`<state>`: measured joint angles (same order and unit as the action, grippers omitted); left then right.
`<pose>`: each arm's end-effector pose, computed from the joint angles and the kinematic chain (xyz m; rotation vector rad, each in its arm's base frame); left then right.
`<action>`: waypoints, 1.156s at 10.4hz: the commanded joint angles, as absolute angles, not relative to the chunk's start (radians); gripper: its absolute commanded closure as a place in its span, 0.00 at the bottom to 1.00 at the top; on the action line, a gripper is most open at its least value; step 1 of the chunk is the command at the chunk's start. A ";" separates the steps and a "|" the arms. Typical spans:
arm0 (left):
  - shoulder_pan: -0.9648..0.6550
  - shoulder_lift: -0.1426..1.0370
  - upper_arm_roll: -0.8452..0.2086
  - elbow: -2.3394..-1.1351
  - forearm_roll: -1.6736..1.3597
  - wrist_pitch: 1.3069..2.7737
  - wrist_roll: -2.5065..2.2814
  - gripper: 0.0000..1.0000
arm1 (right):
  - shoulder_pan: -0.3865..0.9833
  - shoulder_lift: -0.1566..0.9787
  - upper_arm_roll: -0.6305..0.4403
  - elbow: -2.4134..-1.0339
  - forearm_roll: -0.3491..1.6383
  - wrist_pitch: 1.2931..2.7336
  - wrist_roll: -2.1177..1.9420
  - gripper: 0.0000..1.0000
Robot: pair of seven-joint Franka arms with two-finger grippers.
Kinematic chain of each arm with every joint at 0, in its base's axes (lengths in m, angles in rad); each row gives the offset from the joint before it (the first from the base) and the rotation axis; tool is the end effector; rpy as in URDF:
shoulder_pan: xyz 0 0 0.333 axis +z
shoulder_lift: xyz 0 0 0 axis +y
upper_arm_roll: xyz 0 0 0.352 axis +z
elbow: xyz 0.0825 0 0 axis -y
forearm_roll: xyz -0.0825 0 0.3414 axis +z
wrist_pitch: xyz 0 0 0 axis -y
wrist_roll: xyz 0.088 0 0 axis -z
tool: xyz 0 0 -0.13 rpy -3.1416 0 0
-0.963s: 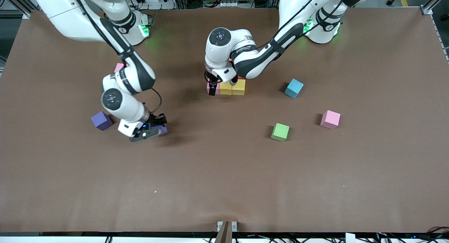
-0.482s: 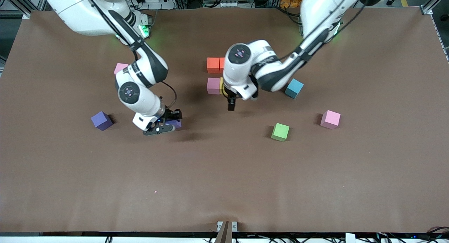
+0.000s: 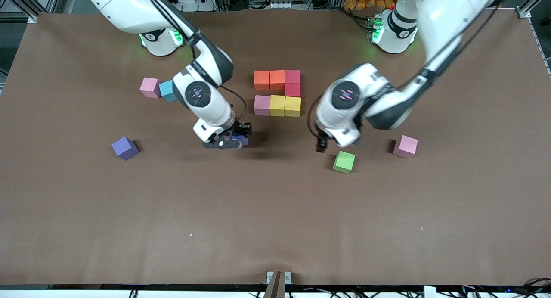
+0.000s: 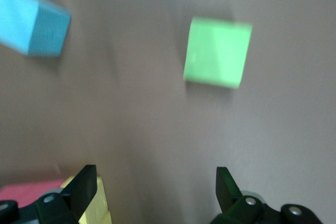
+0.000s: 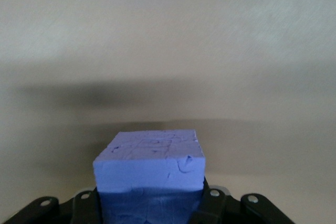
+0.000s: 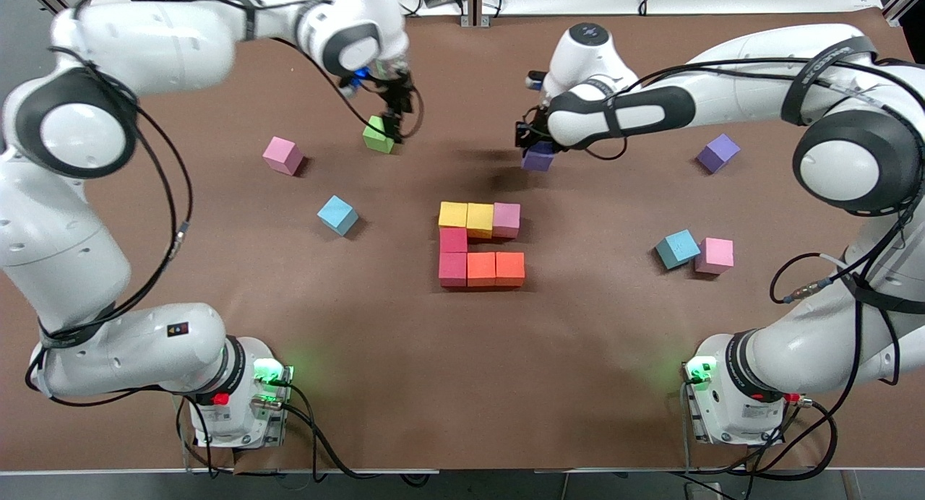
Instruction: Form number 2 with 11 blocks
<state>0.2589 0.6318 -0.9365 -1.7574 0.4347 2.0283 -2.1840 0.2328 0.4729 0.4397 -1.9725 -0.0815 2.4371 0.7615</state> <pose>0.5432 -0.2979 0.3455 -2.3892 -1.9457 0.1997 0.4853 0.3613 0.2933 -3.0060 0.1113 0.0938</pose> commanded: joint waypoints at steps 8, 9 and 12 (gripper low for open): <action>0.563 0.617 -0.951 -1.753 0.453 1.829 -1.646 0.00 | 0.492 0.558 0.319 -1.922 -0.149 2.462 1.023 0.63; 0.601 0.617 -0.953 -1.756 0.453 1.810 -1.608 0.00 | 0.502 0.566 0.315 -1.913 -0.153 2.462 1.037 0.63; 0.678 0.604 -0.956 -1.788 0.463 1.809 -1.545 0.00 | 0.512 0.574 0.314 -1.913 -0.153 2.462 1.039 0.63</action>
<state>0.6354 0.6310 -0.9433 -1.7600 0.4464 1.8200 -1.5873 0.4955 0.5585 0.3253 -1.9343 -0.1350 2.4653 1.0112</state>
